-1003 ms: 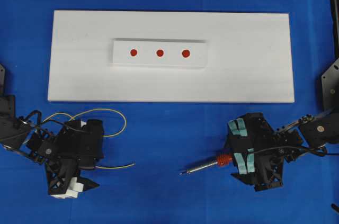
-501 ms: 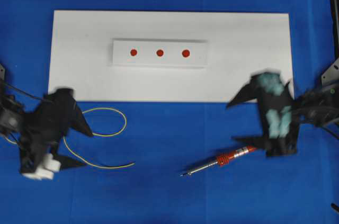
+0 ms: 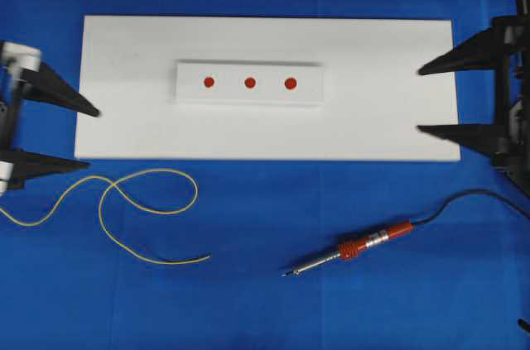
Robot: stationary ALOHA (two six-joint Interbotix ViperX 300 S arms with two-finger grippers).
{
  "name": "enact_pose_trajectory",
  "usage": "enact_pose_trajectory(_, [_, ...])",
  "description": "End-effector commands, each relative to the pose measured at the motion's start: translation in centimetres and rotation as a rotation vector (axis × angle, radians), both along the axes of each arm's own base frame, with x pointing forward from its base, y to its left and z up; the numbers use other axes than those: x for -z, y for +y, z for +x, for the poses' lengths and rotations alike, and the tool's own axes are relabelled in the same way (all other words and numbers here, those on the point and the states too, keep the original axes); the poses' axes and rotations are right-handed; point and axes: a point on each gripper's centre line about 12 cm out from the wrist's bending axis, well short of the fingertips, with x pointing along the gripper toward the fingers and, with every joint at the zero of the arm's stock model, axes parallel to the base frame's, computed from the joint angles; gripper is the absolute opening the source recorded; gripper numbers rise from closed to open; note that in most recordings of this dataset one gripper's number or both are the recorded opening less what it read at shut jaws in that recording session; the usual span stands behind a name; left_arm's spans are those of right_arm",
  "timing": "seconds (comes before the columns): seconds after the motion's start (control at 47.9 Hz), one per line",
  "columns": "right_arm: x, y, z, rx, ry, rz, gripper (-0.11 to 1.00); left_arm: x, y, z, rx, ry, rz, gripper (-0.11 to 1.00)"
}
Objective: Touch the tip of the soldering iron to the tip of the solder at the mark.
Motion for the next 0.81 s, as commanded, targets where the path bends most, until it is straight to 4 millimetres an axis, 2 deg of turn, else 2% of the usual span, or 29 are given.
enact_pose_trajectory(0.0, [-0.4, -0.5, -0.9, 0.022, -0.025, -0.02, 0.79, -0.9, 0.6, -1.6, -0.02, -0.077, 0.014, 0.78])
enact_pose_trajectory(0.188, [1.5, -1.2, -2.9, 0.044, -0.055, -0.026, 0.79, 0.8, 1.5, -4.0, -0.061, -0.116, 0.02, 0.78])
enact_pose_trajectory(0.313, [3.0, -1.1, -3.4, 0.033, -0.083, -0.015, 0.79, 2.1, 1.8, -4.7, -0.081, -0.109, 0.017, 0.77])
enact_pose_trajectory(0.564, [5.7, -0.1, -2.7, -0.055, -0.125, 0.008, 0.79, 4.7, 1.9, -4.8, -0.086, -0.05, 0.006, 0.77])
enact_pose_trajectory(0.794, [8.2, 0.3, -2.0, -0.081, -0.091, 0.049, 0.79, 4.6, 1.9, -5.0, -0.085, -0.059, 0.004, 0.77])
